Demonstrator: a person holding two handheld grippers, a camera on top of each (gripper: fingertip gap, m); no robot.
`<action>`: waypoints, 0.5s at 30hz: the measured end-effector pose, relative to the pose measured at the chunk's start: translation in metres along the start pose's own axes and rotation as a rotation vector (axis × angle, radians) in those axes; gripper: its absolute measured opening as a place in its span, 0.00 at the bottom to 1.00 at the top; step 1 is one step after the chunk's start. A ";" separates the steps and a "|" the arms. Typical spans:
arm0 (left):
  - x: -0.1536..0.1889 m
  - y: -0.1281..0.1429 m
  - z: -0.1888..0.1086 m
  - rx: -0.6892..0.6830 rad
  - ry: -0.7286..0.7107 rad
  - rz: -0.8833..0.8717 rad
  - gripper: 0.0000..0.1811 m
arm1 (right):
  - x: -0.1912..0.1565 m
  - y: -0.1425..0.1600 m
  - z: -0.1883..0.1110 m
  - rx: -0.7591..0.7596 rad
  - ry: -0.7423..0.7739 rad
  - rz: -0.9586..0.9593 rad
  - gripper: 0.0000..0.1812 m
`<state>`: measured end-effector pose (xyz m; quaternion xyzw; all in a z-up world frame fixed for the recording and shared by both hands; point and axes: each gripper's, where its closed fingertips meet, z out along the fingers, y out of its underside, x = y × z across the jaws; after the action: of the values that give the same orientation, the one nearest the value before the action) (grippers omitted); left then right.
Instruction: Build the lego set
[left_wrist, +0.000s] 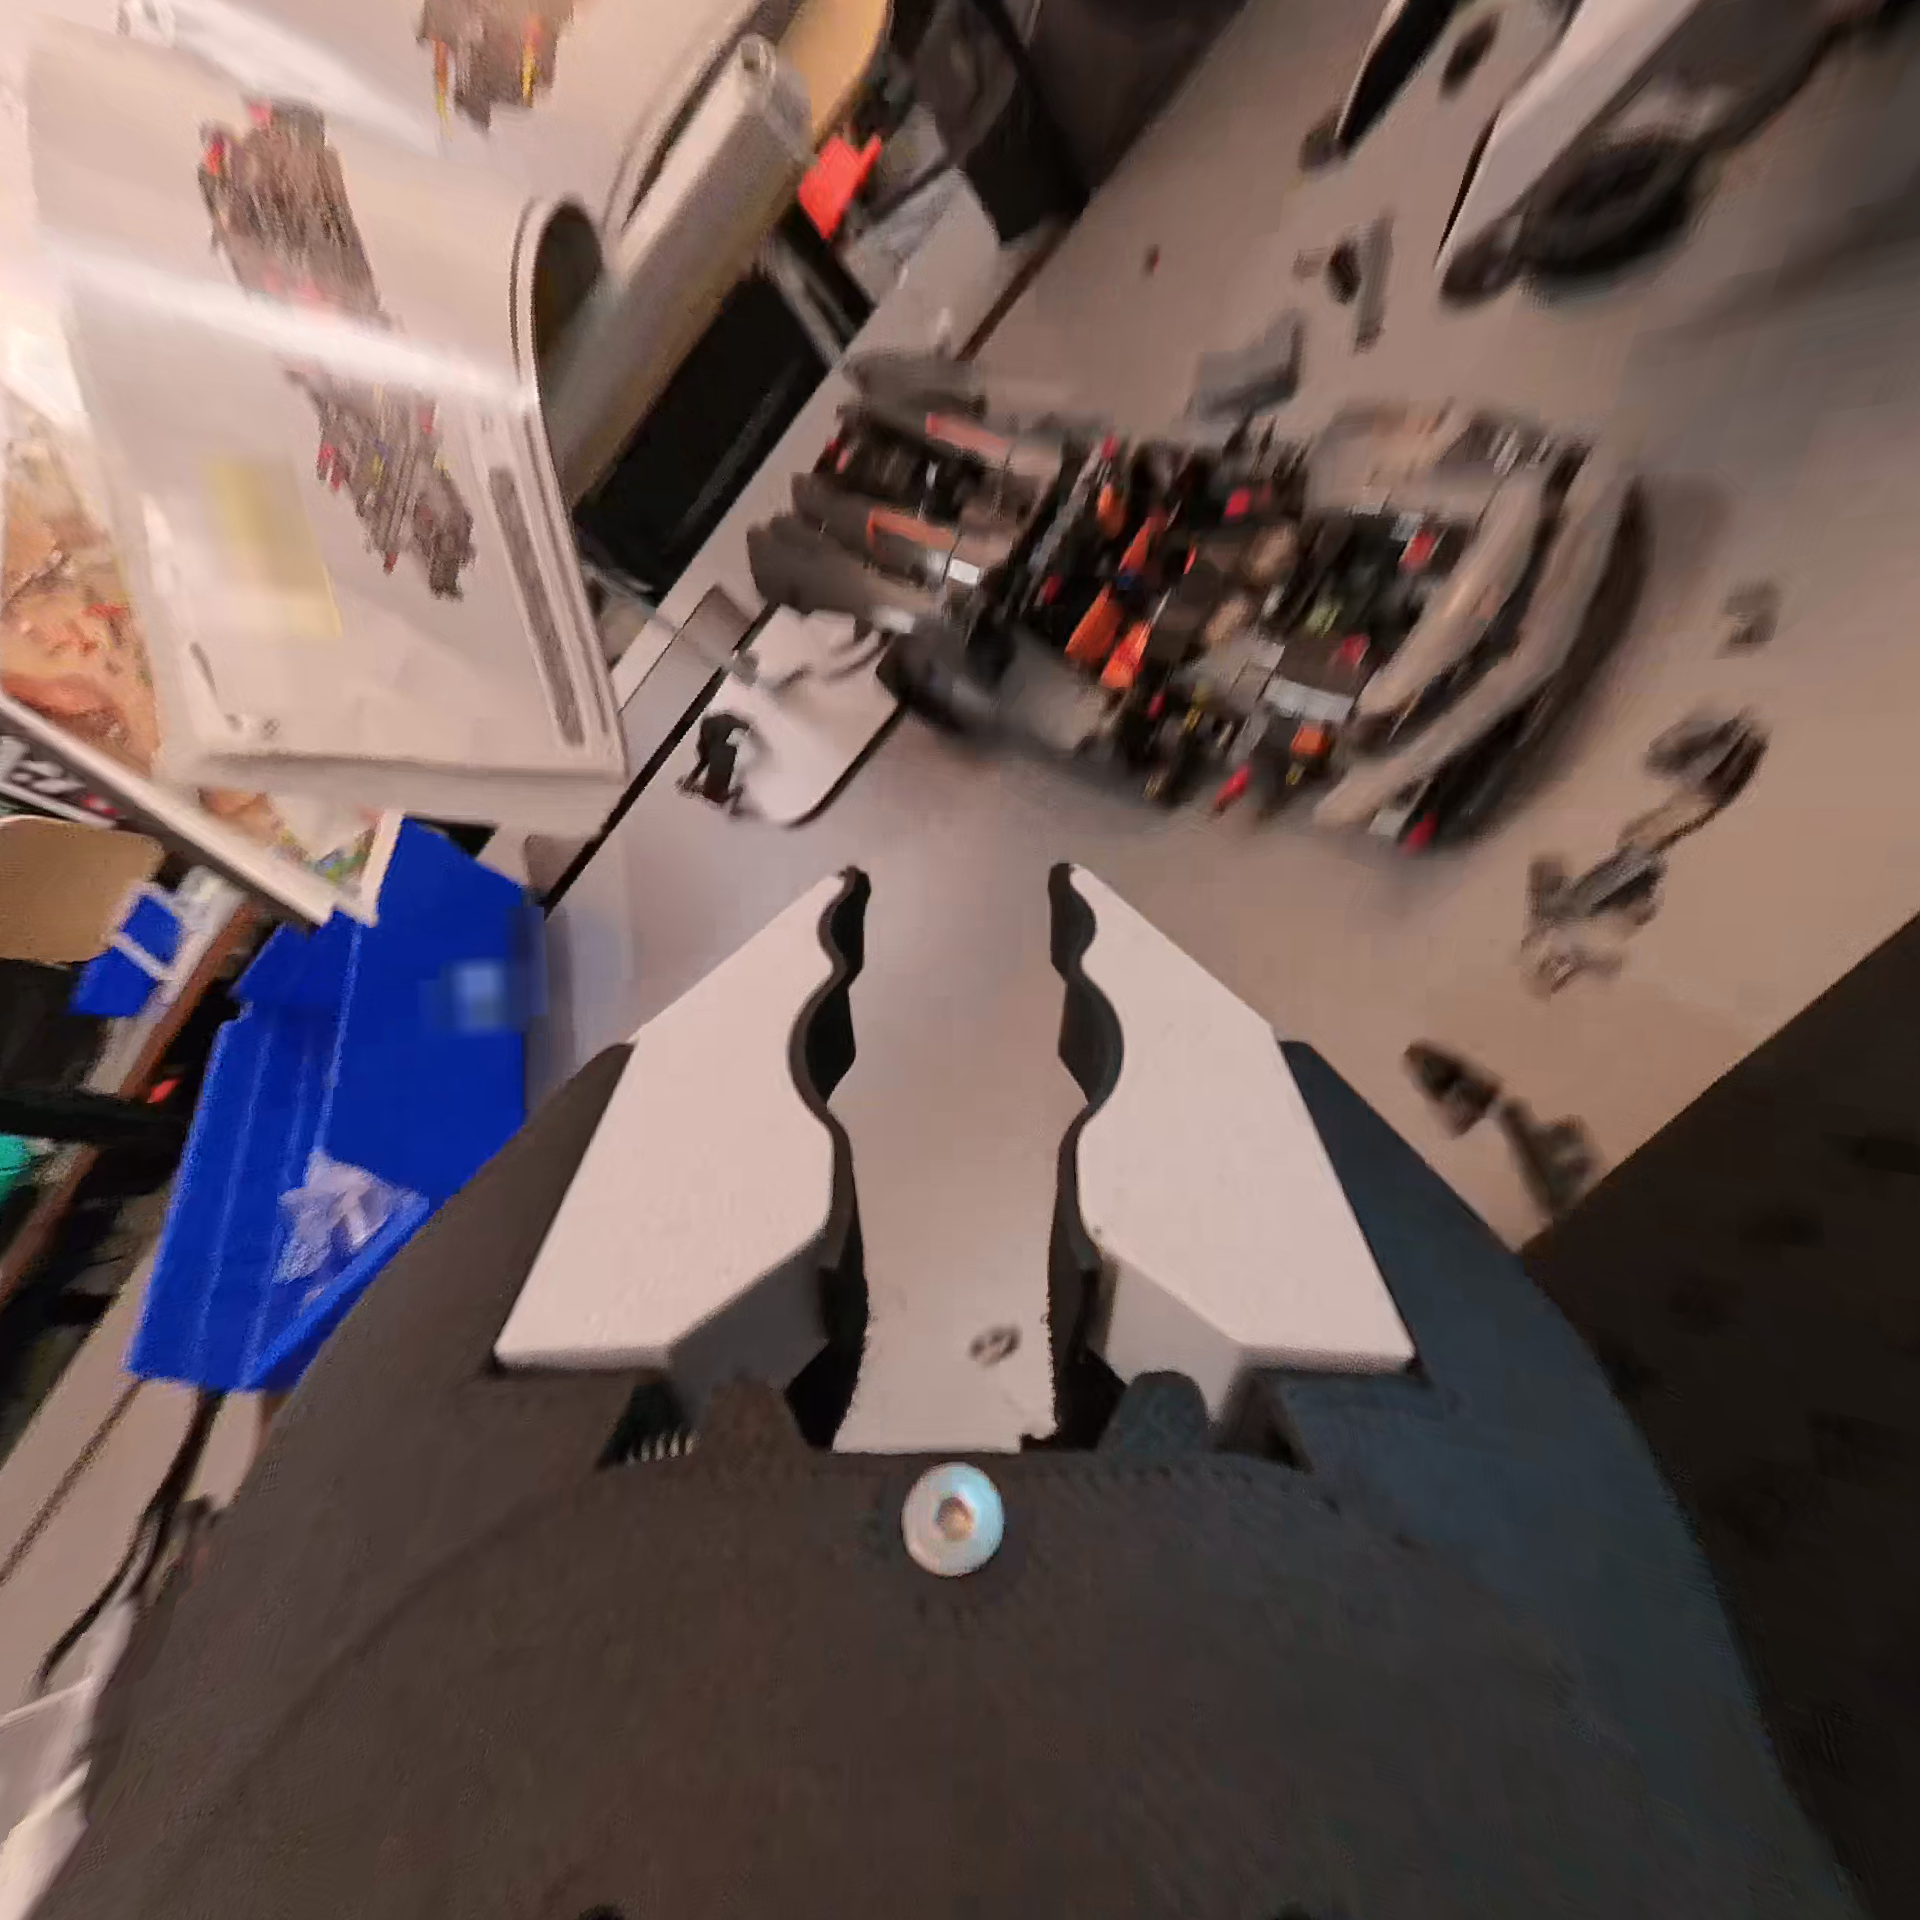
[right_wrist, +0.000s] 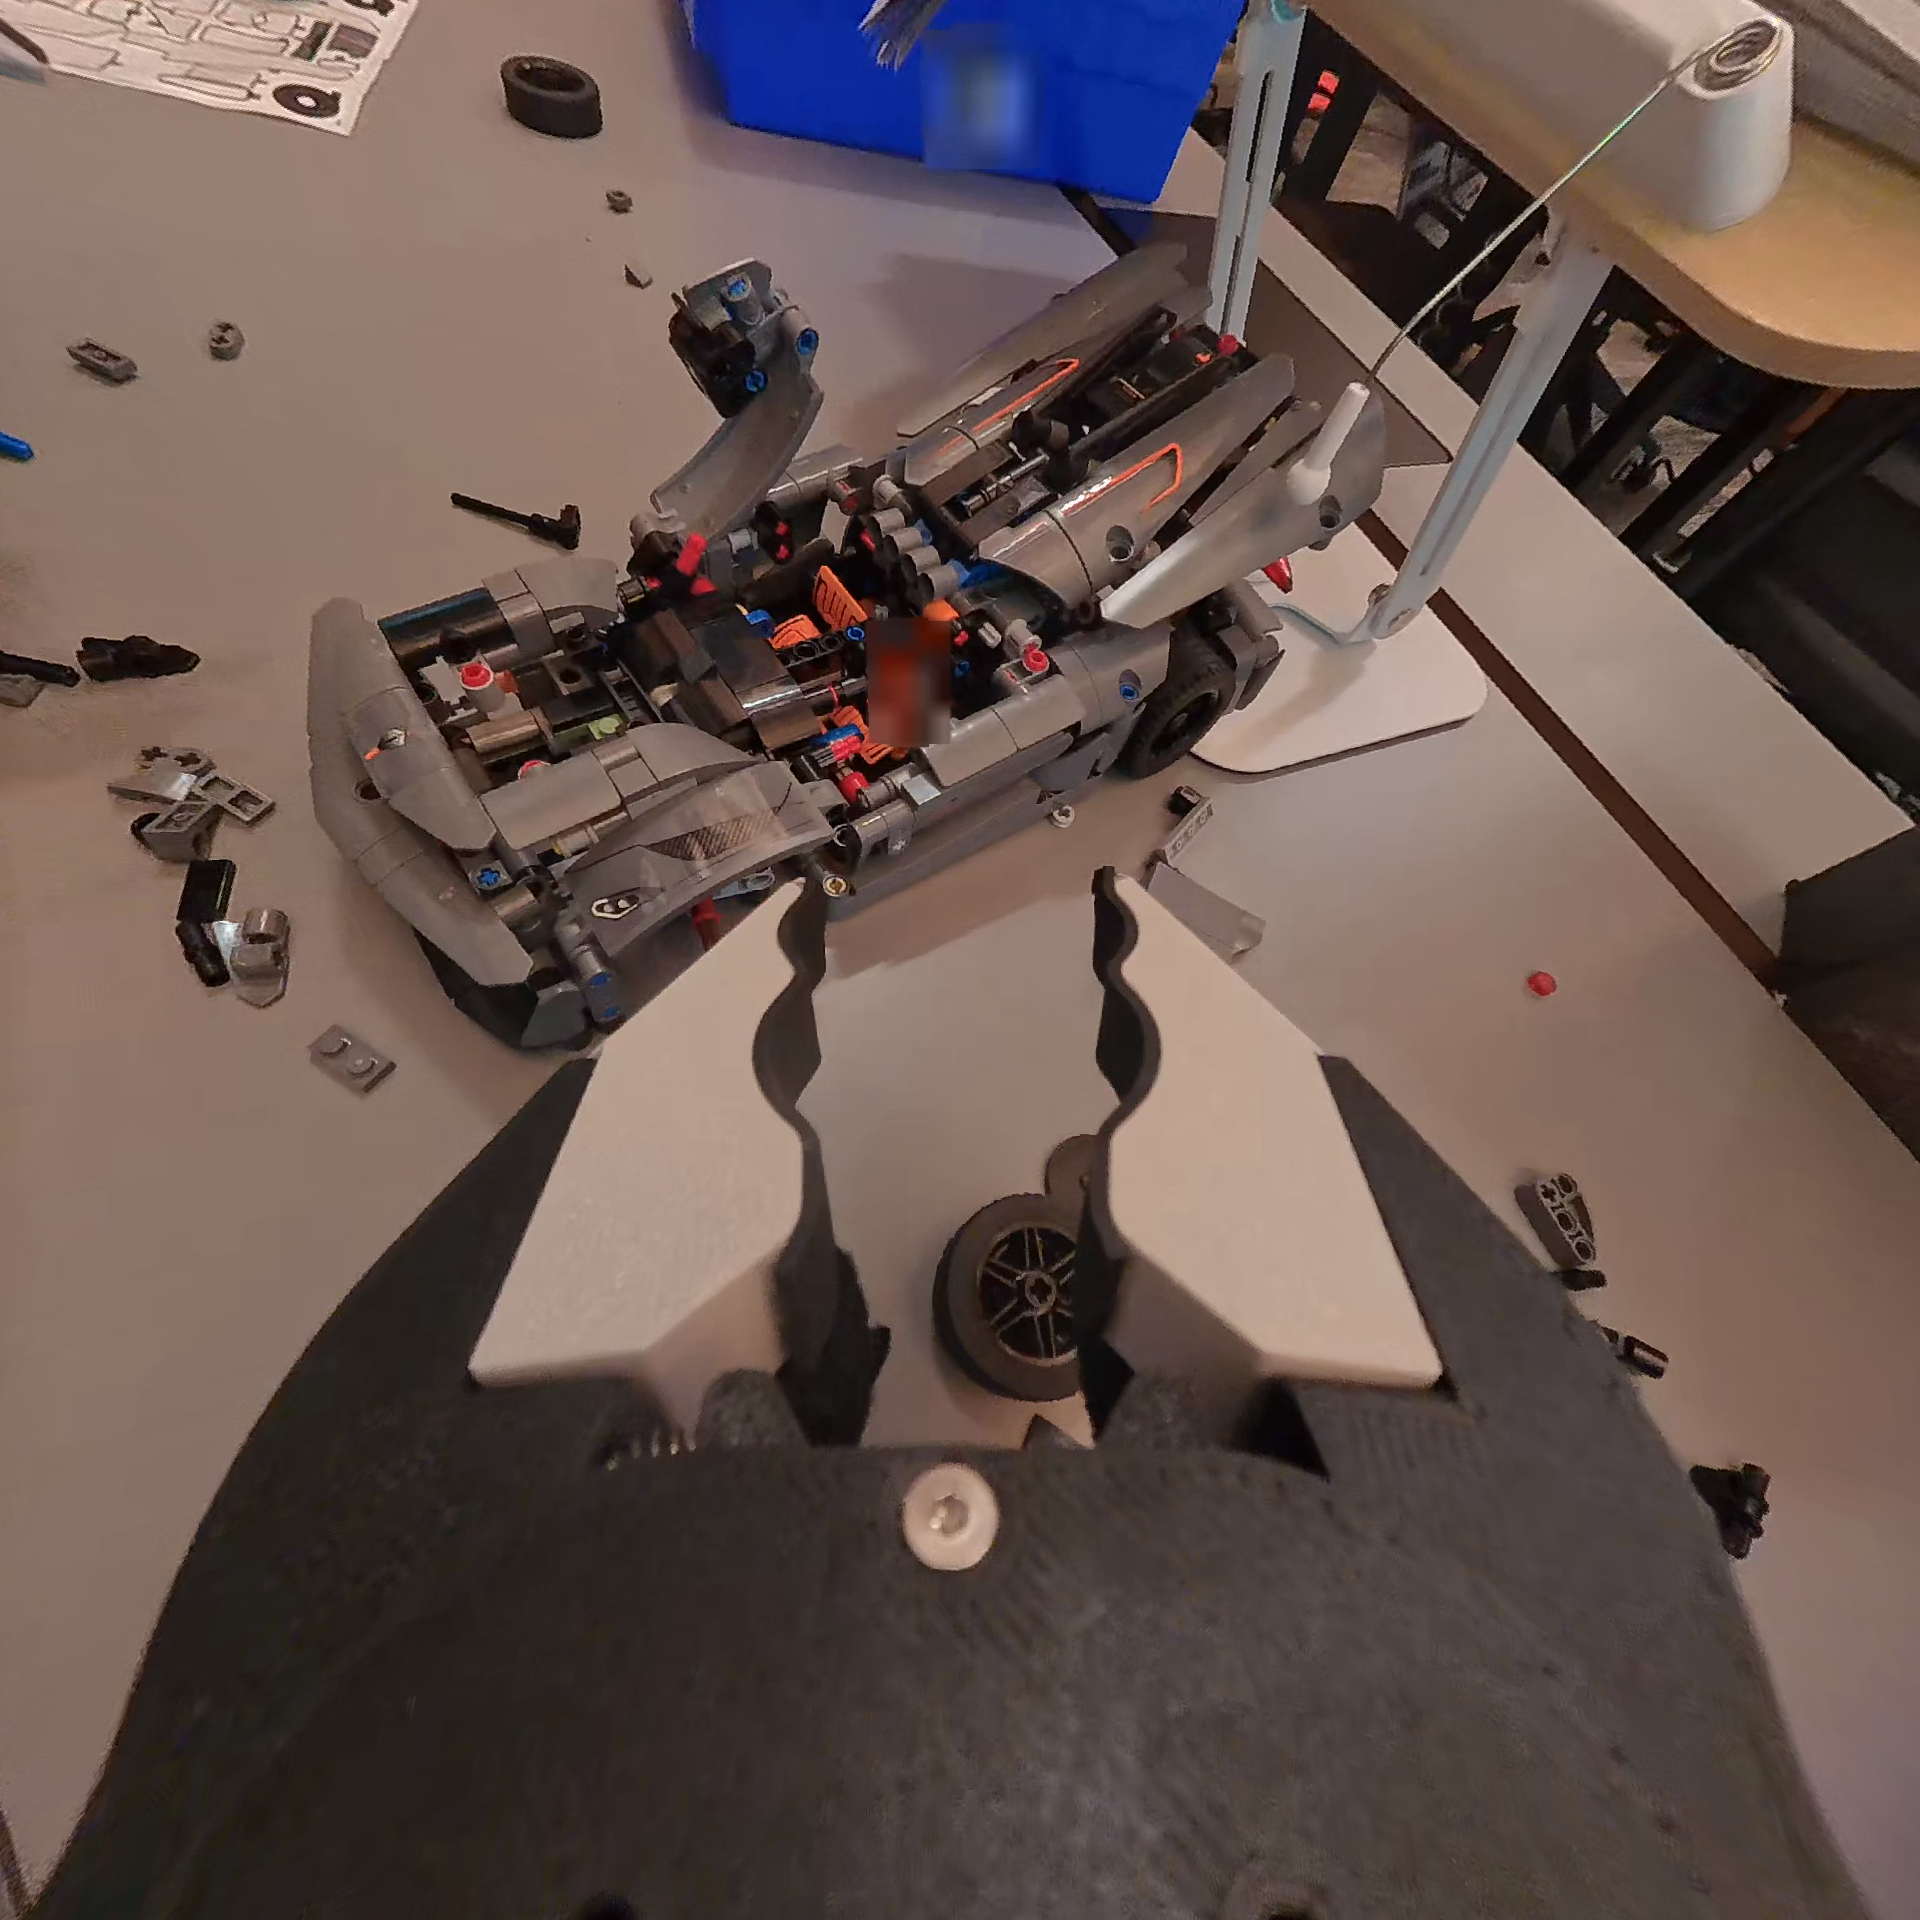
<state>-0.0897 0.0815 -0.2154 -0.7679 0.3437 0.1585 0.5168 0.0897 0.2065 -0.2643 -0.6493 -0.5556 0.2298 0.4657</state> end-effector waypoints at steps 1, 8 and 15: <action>-0.004 0.014 -0.002 -0.024 -0.006 0.024 0.19 | 0.000 0.001 0.001 -0.002 -0.002 0.002 0.28; -0.047 0.085 -0.009 -0.116 -0.013 0.078 0.18 | -0.001 0.008 0.006 -0.035 -0.005 0.003 0.28; -0.095 0.136 -0.003 -0.168 -0.037 0.148 0.16 | -0.002 0.013 0.015 -0.067 -0.007 -0.002 0.28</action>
<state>-0.2516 0.0826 -0.2501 -0.7781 0.3751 0.2386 0.4438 0.0841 0.2103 -0.2830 -0.6632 -0.5654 0.2128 0.4418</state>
